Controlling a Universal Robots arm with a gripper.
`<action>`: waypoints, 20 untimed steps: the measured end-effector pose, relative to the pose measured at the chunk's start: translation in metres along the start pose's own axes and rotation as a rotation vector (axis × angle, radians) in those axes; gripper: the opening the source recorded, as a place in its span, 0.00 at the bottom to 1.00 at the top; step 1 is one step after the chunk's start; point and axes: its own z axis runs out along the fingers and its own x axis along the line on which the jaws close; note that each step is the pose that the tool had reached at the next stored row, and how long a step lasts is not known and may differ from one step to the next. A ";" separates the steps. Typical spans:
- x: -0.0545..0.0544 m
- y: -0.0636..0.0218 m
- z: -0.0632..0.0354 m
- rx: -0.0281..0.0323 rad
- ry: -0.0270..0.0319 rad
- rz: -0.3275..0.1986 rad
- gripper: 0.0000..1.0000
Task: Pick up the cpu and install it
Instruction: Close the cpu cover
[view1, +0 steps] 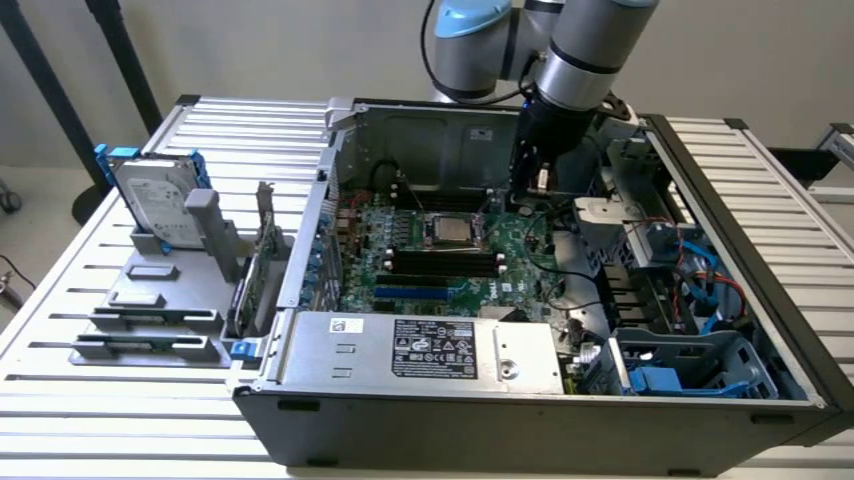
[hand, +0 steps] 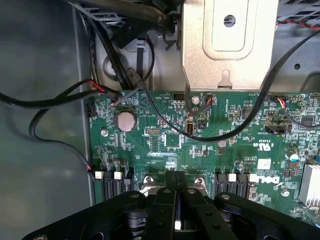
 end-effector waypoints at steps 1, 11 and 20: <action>0.000 -0.0009 0.0002 0.0018 -0.0009 0.000 0.11; -0.001 -0.0192 0.0027 0.0068 -0.0170 0.003 0.11; -0.003 -0.0365 0.0050 0.0311 -0.0188 0.004 0.11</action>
